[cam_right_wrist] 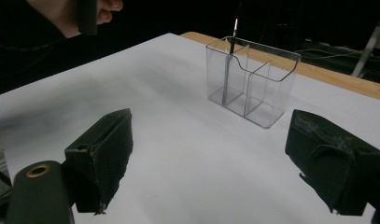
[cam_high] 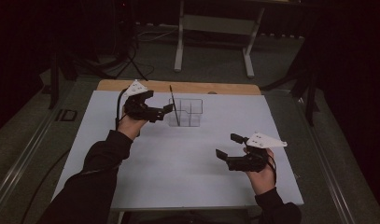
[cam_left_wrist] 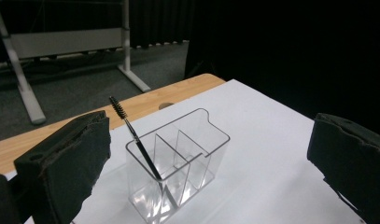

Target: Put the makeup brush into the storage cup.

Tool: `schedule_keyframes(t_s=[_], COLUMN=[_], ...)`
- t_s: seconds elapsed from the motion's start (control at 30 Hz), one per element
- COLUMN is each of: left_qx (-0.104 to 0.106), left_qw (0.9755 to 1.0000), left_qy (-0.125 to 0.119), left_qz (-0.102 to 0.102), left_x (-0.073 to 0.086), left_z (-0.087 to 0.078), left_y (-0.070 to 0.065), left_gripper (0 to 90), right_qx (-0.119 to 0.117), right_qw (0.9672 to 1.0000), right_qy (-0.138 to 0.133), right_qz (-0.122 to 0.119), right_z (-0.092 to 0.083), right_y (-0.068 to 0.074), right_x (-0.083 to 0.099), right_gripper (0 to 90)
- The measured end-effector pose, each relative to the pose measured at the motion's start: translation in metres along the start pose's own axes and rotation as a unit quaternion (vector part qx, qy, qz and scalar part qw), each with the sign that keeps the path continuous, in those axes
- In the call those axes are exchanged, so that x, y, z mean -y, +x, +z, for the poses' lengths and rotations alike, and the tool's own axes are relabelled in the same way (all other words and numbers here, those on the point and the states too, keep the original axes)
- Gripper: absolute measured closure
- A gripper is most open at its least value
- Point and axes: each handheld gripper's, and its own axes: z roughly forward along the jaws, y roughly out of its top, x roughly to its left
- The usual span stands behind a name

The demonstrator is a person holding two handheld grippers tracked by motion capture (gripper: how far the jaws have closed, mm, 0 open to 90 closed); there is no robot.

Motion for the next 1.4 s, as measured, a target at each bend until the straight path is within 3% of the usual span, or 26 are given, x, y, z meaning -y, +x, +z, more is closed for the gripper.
schedule_keyframes(t_s=[0.93, 1.17, 1.4], left_qx=[0.065, 0.083, 0.086], left_qw=[0.9974, 0.9959, 0.9954], left_qy=[-0.023, -0.026, -0.026], left_qz=[0.023, 0.027, 0.032], left_x=[0.043, 0.055, 0.067], left_z=[-0.062, -0.072, -0.076], left_y=[-0.037, -0.041, -0.044], left_gripper=[0.1, 0.1, 0.1], right_qx=[-0.003, -0.002, 0.000], right_qw=[1.0000, 1.0000, 1.0000], right_qy=[-0.002, -0.008, -0.003], right_qz=[0.005, 0.005, 0.003], right_z=[-0.002, -0.009, -0.018], right_y=[-0.002, -0.007, -0.013], right_x=[0.000, 0.002, 0.008], right_gripper=[14.8, 14.8, 14.9])
